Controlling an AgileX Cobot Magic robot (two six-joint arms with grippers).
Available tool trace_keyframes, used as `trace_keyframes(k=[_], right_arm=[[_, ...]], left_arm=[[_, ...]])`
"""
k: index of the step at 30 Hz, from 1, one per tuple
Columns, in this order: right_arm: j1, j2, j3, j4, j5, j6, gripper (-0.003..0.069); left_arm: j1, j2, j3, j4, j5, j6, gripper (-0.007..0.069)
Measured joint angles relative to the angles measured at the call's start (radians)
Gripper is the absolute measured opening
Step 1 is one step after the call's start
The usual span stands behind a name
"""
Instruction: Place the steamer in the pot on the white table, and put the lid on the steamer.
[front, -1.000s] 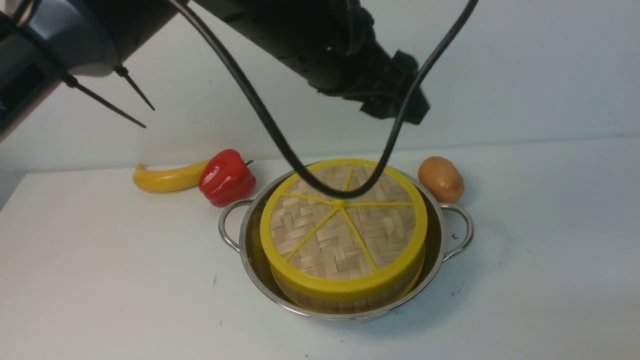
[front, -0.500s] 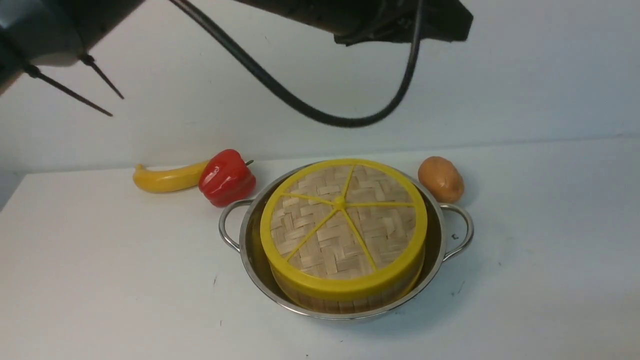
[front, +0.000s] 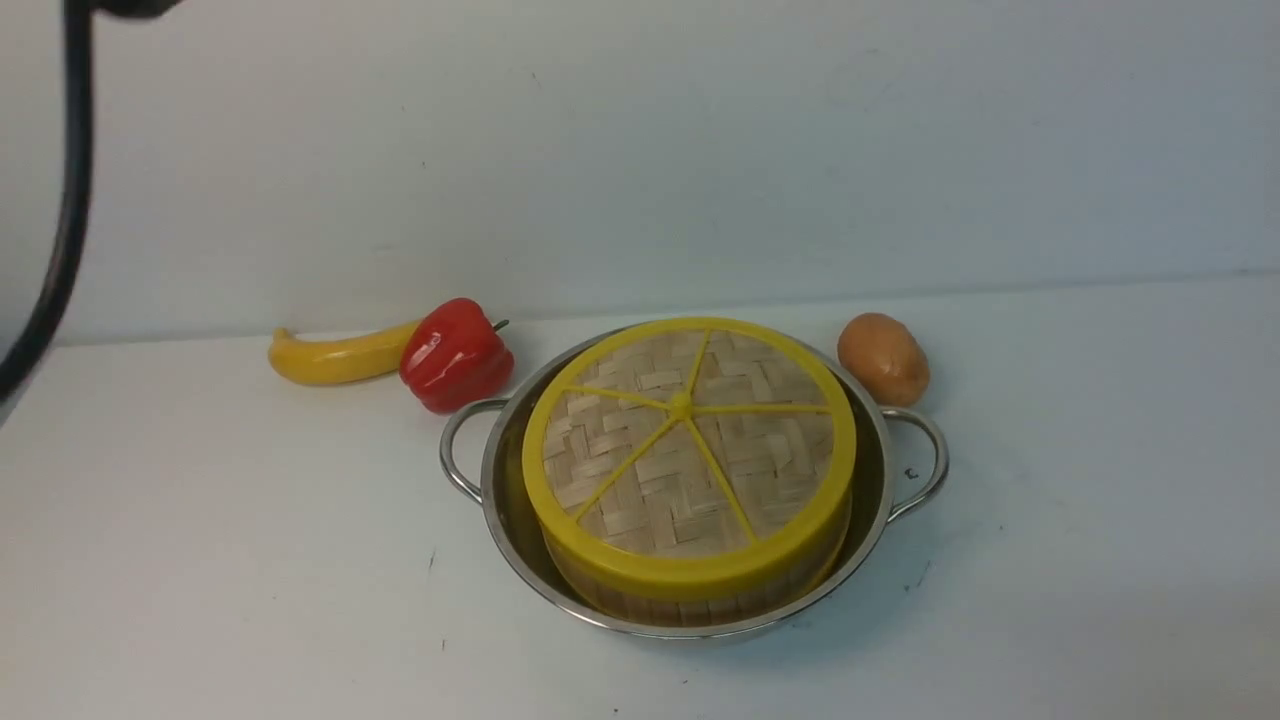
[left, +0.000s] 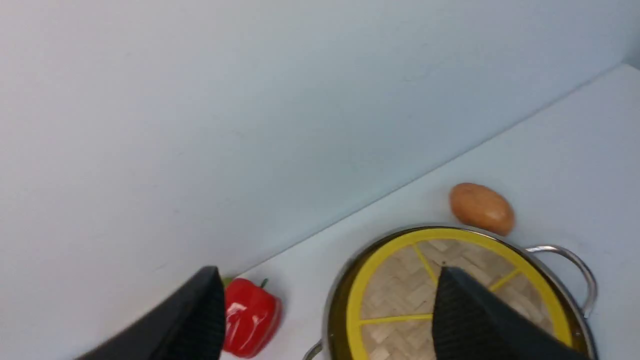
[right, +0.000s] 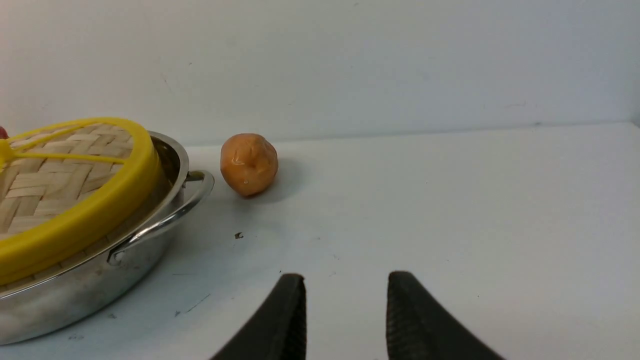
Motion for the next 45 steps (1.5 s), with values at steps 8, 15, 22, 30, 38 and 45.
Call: trace_keyframes(k=[8,15,22,30,38,45], right_arm=[[0.000,0.000,0.000,0.000,0.000,0.000,0.0243],[0.000,0.000,0.000,0.000,0.000,-0.001,0.0243],[0.000,0.000,0.000,0.000,0.000,-0.001,0.0243],[0.000,0.000,0.000,0.000,-0.001,0.000,0.0243],[0.000,0.000,0.000,0.000,-0.001,0.000,0.0243],[0.000,0.000,0.000,0.000,-0.001,0.000,0.0243]], left_arm=[[0.153,-0.480,0.855,-0.083,-0.553,-0.002,0.0514],[0.161,-0.788,1.294,-0.086,-0.731,0.033,0.0514],[0.179,-1.047,1.489,-0.052,-0.720,0.109,0.0514],[0.181,-1.173,1.553,-0.020,-0.567,0.126,0.0514],[0.182,-1.173,1.553,0.019,-0.492,0.093,0.0514],[0.182,-1.173,1.553,0.243,-0.509,-0.239,0.0514]])
